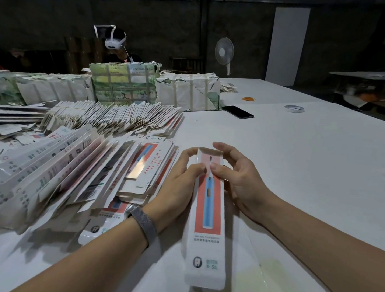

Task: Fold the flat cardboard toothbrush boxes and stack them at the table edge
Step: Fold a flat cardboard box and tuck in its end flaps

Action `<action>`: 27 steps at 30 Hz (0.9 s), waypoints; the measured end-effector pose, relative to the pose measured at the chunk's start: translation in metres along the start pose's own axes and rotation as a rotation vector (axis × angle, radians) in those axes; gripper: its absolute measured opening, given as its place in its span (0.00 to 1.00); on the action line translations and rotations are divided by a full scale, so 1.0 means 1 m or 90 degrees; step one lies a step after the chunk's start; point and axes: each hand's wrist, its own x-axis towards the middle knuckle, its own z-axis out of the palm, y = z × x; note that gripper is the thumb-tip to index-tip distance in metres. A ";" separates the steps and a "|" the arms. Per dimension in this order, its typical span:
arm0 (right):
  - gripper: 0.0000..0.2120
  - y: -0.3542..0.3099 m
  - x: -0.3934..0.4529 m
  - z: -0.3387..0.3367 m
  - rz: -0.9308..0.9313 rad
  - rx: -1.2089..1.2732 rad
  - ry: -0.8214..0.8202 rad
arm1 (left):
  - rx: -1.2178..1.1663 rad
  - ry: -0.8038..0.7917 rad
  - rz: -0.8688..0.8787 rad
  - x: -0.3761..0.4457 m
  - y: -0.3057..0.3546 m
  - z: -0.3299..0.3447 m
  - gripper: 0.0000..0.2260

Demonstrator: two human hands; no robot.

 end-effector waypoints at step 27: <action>0.15 -0.015 0.001 0.009 0.071 -0.039 0.105 | 0.088 -0.068 0.001 -0.006 0.006 0.004 0.15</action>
